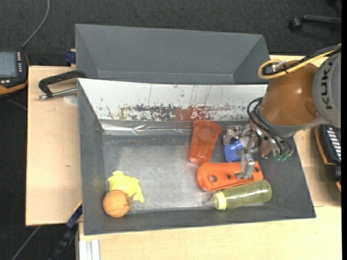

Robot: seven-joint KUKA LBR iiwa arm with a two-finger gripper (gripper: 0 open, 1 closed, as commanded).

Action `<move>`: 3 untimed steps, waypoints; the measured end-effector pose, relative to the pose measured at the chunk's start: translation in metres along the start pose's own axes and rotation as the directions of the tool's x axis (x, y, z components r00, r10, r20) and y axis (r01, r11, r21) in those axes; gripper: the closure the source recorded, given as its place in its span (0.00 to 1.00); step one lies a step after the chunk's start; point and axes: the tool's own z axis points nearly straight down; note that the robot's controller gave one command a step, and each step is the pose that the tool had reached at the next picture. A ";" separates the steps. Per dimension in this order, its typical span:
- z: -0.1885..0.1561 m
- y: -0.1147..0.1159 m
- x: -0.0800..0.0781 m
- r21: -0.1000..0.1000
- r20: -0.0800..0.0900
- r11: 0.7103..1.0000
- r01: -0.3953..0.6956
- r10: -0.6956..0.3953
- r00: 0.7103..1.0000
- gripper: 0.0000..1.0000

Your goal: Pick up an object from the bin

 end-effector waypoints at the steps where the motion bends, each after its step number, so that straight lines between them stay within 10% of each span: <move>1: 0.013 -0.007 0.004 -0.002 0.003 1.000 -0.031 0.031 1.000 0.00; 2: 0.026 -0.016 0.004 -0.001 0.002 0.983 0.186 -0.186 0.983 1.00; 3: 0.026 -0.016 0.004 -0.001 0.002 0.983 0.186 -0.186 0.983 1.00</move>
Offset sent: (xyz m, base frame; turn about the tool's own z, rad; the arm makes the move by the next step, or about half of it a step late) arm -0.0031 -0.0169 -0.0271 -0.1898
